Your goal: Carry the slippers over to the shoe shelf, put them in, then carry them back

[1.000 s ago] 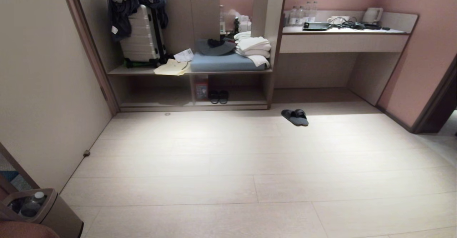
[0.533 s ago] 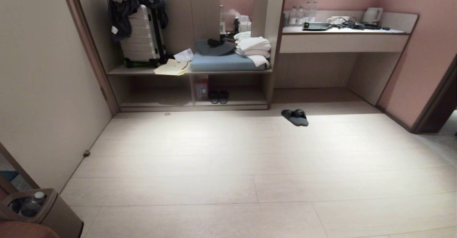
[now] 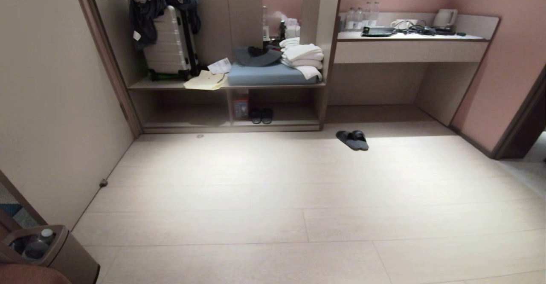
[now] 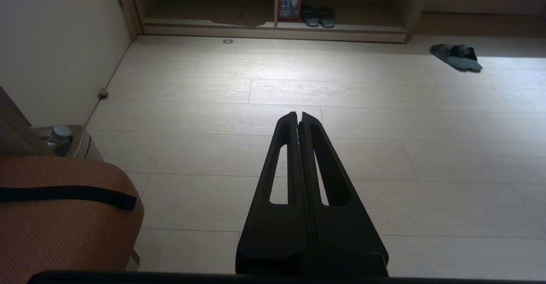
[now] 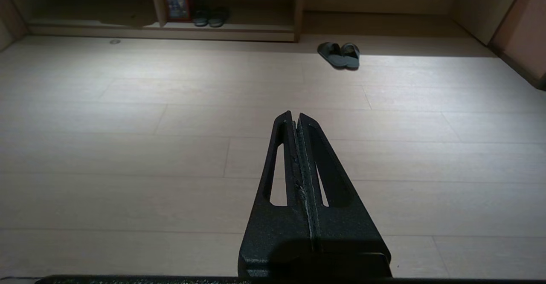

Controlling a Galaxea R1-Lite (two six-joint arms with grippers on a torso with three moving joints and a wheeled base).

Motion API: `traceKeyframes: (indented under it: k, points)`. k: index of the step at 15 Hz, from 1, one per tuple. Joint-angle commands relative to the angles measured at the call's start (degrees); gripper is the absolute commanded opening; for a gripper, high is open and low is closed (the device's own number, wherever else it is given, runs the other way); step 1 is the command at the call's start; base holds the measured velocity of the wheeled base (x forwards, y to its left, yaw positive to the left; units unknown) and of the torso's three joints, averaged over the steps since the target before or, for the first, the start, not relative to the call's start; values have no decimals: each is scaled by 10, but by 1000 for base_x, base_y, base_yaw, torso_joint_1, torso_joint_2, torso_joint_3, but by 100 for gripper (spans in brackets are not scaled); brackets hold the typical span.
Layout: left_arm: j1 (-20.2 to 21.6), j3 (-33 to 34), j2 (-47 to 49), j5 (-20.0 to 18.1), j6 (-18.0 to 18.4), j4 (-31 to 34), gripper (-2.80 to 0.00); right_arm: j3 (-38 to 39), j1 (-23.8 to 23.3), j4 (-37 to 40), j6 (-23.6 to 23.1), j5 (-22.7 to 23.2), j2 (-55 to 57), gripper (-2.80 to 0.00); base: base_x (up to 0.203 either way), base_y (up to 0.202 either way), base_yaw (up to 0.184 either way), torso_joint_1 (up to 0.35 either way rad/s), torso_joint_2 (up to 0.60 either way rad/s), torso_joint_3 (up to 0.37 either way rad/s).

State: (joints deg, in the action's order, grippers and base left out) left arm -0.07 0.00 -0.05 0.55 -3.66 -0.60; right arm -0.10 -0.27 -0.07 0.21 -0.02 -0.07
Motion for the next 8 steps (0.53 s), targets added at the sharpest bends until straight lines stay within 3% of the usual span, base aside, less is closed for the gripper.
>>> traceKeyframes:
  k: [1, 8]
  points:
    - [0, 0, 0, 0, -1, 0, -280, 0, 0, -1, -2, -1, 0, -280, 0, 0, 0, 0, 0, 0]
    - [0, 0, 0, 1, -1, 0, -280, 0, 0, -1, -4, -3, 0, -280, 0, 0, 0, 0, 0, 0]
